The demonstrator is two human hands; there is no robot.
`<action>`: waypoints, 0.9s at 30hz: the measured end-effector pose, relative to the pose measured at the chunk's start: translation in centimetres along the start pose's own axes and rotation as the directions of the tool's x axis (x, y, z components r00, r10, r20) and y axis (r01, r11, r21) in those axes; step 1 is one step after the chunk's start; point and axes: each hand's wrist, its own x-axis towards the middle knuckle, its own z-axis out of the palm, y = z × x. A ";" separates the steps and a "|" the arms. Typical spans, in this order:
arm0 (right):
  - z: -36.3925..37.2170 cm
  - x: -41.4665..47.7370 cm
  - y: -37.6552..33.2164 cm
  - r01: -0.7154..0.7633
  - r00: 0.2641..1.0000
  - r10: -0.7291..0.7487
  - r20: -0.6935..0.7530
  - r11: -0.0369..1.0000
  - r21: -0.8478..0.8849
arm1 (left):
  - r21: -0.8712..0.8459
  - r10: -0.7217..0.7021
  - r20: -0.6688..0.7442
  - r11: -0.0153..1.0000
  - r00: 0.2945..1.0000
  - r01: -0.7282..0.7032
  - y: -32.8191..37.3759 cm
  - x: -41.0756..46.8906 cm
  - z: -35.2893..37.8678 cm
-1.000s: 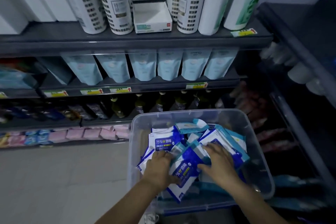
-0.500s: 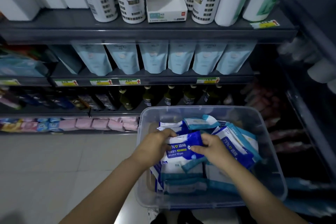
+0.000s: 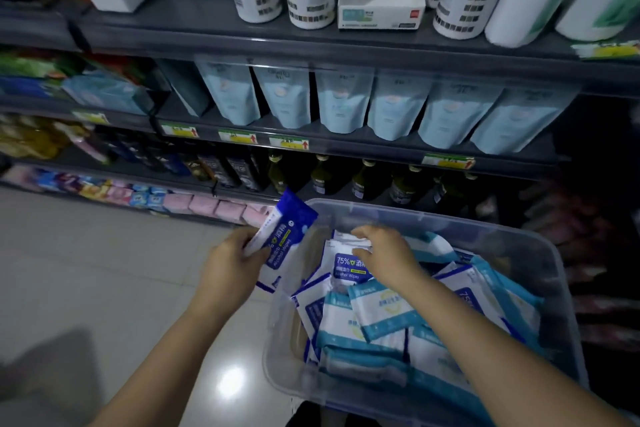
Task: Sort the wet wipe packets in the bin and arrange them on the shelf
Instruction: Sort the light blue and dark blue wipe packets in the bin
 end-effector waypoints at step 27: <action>-5.6 -3.5 -0.7 0.128 0.991 -0.132 0.024 0.981 0.144 | -0.635 -0.297 0.069 0.723 0.952 0.271 0.8 -1.1 1.0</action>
